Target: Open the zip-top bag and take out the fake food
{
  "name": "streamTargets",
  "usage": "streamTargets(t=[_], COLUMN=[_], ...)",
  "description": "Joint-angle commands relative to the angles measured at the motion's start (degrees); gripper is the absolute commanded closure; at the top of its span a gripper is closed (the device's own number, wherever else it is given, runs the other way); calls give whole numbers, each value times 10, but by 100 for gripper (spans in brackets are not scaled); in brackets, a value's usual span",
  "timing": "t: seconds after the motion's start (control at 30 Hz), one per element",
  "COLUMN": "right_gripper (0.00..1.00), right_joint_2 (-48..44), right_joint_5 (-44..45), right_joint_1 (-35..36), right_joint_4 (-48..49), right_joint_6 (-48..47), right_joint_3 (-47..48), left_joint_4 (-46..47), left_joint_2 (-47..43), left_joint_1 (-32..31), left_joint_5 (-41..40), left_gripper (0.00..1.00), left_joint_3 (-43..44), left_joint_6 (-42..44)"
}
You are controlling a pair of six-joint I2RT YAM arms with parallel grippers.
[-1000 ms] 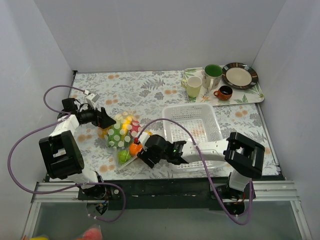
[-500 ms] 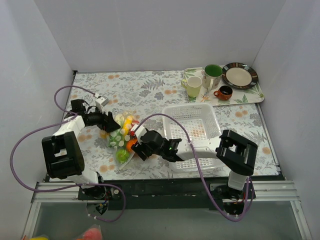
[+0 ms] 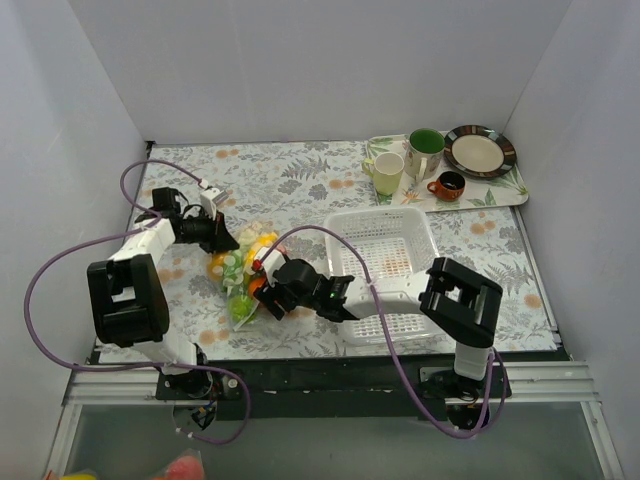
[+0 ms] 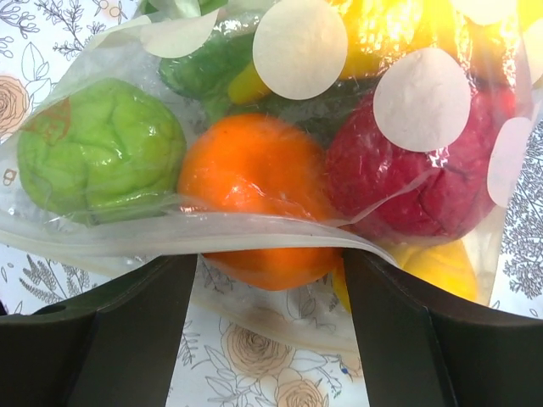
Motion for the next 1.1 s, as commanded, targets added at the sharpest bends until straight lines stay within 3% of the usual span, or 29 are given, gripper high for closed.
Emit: streamTargets(t=[0.0, 0.23, 0.4, 0.6, 0.9, 1.0, 1.07], right_gripper=[22, 22, 21, 20, 22, 29, 46], right_joint_2=[41, 74, 67, 96, 127, 130, 127], right_joint_5=[9, 66, 136, 125, 92, 82, 76], right_joint_1=[0, 2, 23, 26, 27, 27, 27], right_joint_4=[33, 65, 95, 108, 113, 107, 104], right_joint_6=[9, -6, -89, -157, -174, -168, -160], right_joint_3=[16, 25, 25, 45, 102, 109, 106], left_joint_4=[-82, -79, -71, -71, -73, -70, -69], left_joint_2=[2, -10, -1, 26, 46, 48, 44], left_joint_1=[-4, -7, -8, -23, -55, -56, -56], left_joint_5=[-29, -66, -91, -89, -89, -93, -100], left_gripper=[100, 100, 100, 100, 100, 100, 100], left_joint_3=[9, -23, -25, -2, 9, 5, 1], left_joint_6=[24, 34, 39, 22, 9, 9, 11])
